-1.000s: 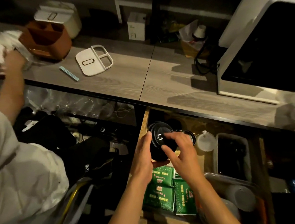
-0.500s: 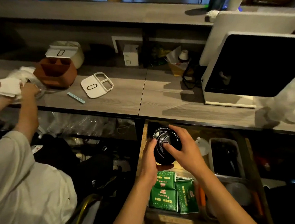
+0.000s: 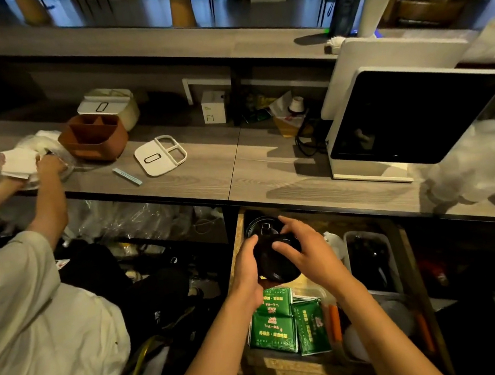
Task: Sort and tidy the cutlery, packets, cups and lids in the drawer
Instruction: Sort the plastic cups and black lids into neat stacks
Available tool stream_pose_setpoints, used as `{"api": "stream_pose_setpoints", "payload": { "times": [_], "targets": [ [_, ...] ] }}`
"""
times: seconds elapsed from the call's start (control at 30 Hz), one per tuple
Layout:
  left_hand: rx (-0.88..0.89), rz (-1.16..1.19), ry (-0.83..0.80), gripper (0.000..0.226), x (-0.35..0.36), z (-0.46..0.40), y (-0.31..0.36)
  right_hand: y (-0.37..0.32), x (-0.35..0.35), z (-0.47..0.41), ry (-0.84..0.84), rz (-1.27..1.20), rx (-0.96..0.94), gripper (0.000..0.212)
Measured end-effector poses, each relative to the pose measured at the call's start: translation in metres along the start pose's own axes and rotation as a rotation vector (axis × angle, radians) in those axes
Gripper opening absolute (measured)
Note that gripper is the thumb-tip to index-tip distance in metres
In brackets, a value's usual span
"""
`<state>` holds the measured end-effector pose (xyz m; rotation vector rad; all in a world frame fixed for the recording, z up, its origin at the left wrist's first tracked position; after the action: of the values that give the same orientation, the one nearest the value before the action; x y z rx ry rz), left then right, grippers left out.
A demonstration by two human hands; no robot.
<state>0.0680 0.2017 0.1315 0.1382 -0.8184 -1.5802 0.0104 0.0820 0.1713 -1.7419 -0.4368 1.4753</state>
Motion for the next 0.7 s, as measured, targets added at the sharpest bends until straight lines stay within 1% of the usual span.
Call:
{"api": "stream_pose_setpoints", "payload": {
  "times": [0.07,0.1,0.17,0.27,0.33,0.37,0.43,0.5,0.53,0.57,0.63,0.7],
  "targets": [
    [0.034,-0.049,0.021,0.025,0.000,0.001,0.001,0.000,-0.004,0.000,0.068,-0.149,0.034,0.013],
    [0.056,-0.069,0.029,0.023,0.001,0.001,0.002,0.000,-0.005,0.000,0.099,-0.263,0.056,0.012],
    [0.104,-0.097,0.033,0.022,0.001,0.001,0.003,-0.002,-0.009,-0.001,0.186,-0.453,0.101,0.010],
    [0.132,-0.102,0.064,0.033,-0.002,0.000,0.005,0.003,-0.023,-0.003,0.348,-0.703,0.246,0.012],
    [0.136,-0.095,0.077,0.040,-0.005,0.000,0.007,0.006,-0.033,-0.004,0.401,-0.896,0.348,0.014],
    [0.139,-0.086,0.079,0.042,-0.007,0.000,0.008,0.007,-0.038,-0.003,0.415,-0.937,0.377,0.018],
    [0.149,-0.078,0.082,0.043,-0.011,-0.002,0.011,0.011,-0.046,-0.003,0.453,-0.851,0.406,0.024],
    [0.170,-0.091,0.071,0.035,-0.011,-0.002,0.013,0.014,-0.053,-0.003,0.443,-0.635,0.378,0.015],
    [0.182,-0.096,0.067,0.032,-0.011,-0.001,0.014,0.014,-0.054,-0.004,0.384,-0.519,0.361,0.012],
    [0.192,-0.100,0.064,0.030,-0.010,0.001,0.015,0.014,-0.055,-0.005,0.295,-0.414,0.354,0.016],
    [0.221,-0.119,0.050,0.028,-0.008,0.003,0.017,0.012,-0.054,-0.007,0.115,-0.265,0.354,0.032],
    [0.244,-0.148,0.025,0.029,-0.005,0.005,0.018,0.008,-0.051,-0.009,-0.012,-0.134,0.330,0.036]
  ]
}}
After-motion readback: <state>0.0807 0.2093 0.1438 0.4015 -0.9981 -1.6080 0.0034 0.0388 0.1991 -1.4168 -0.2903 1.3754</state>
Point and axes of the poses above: each hand's wrist, its own z-axis away from the middle knuckle, its own x-axis out of the palm, y = z × x, the point moved 3 cm from there along -z, towards the middle knuckle, and after that the axes turned 3 degrees about -x, right-handed, at the moved point
